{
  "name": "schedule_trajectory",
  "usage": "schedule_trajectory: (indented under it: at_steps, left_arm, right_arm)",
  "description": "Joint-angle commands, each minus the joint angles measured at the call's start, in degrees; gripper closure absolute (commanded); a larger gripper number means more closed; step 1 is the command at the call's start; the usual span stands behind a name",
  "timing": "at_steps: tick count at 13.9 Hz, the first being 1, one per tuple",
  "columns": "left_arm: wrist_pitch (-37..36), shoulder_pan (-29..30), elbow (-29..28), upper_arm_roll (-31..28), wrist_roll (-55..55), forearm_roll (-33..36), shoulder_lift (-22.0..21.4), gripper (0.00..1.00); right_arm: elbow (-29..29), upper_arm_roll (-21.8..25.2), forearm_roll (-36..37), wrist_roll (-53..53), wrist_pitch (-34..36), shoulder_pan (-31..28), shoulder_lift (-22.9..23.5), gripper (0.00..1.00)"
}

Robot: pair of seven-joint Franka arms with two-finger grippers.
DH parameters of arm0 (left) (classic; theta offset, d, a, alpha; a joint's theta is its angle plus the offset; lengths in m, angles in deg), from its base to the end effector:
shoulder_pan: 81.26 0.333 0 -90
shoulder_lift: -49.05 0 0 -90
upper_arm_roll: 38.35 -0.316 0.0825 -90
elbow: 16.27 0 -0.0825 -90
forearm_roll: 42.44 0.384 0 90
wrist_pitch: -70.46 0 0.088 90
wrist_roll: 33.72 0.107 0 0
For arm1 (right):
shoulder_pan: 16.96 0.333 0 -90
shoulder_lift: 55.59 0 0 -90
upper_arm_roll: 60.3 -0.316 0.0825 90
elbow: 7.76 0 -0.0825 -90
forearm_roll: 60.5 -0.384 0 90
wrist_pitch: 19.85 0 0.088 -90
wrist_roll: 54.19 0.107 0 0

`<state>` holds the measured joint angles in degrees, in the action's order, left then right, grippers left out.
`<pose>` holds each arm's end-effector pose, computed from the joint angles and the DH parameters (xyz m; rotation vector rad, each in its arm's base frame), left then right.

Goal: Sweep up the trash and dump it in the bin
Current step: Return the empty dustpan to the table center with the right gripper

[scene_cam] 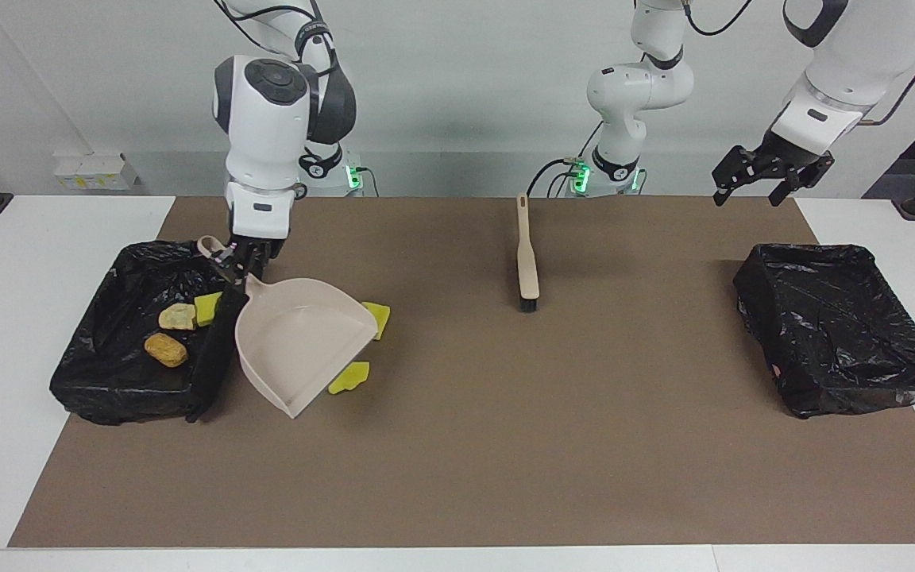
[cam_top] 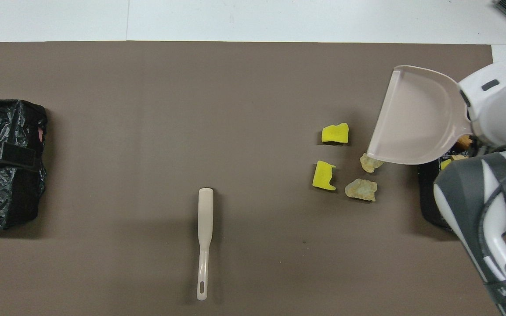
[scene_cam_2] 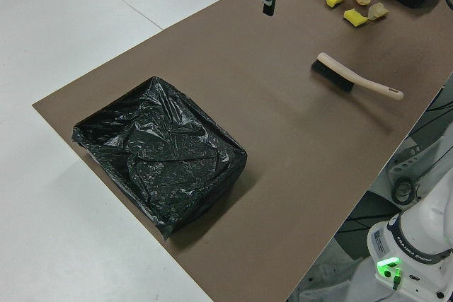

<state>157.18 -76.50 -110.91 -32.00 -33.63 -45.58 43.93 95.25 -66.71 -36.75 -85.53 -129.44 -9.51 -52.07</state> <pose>0.5197 -0.0233 0.6295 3.0960 -0.0471 -0.0774 0.5786 0.1118 0.5168 2.4658 1.2195 -0.0085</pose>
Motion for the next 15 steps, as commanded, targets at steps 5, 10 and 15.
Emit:
schedule_trajectory:
  at_steps: [5,10,15]
  left_arm:
    - [-0.3,0.2,0.3,-0.2,-0.1,0.9,-0.7,0.00]
    - [-0.5,0.4,0.4,-0.4,0.0,1.0,-0.6,0.00]
    - [-0.5,0.4,0.5,-0.4,0.0,1.0,-0.6,0.00]
  right_arm:
    - [-17.4,0.3,-10.5,34.7,3.1,11.2,15.6,1.00]
    - [-35.7,0.0,-15.6,61.1,5.9,17.4,30.1,1.00]
    - [-44.2,0.3,-15.8,78.0,4.1,24.2,39.5,1.00]
